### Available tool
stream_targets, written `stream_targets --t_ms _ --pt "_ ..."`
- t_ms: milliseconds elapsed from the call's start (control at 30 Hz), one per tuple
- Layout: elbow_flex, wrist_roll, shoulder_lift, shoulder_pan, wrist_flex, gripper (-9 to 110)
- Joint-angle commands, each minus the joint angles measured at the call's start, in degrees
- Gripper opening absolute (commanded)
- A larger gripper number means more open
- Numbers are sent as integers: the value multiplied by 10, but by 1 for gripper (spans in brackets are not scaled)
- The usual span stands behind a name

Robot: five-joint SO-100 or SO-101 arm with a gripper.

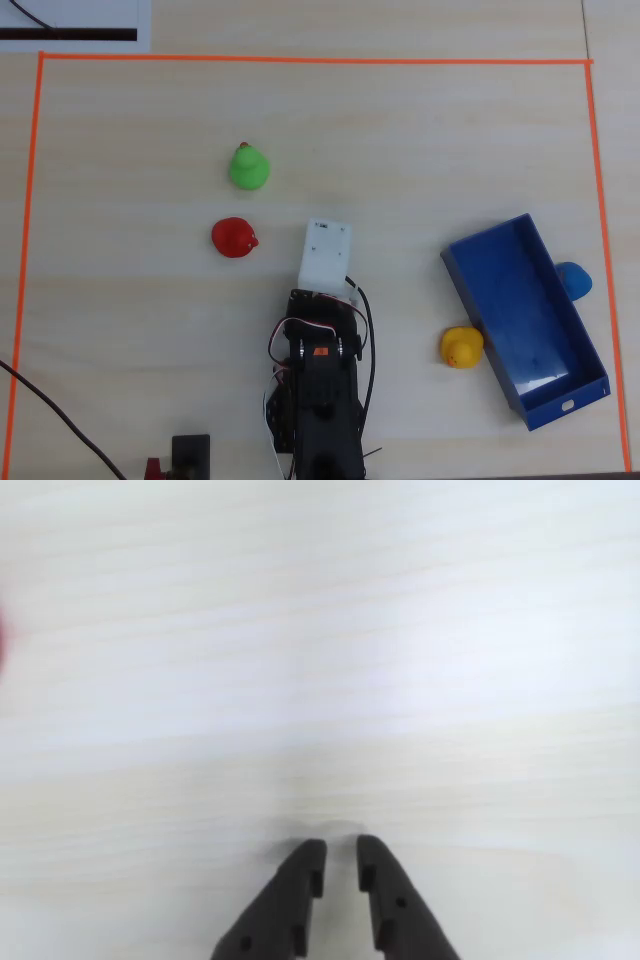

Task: Grasp yellow duck and put it into box.

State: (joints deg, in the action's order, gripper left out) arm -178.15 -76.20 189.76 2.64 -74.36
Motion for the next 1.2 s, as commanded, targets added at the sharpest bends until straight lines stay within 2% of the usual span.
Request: stream_targets --t_ms 0,633,767,933,1067,1167 --pt "-1 1 -1 5 -11 0" --pt "-1 -3 -1 5 2 0" --pt "3 -3 -1 10 82 0" --pt "45 26 -32 40 228 6" --pt "105 83 -83 69 341 11" --pt "178 134 -149 107 383 13"
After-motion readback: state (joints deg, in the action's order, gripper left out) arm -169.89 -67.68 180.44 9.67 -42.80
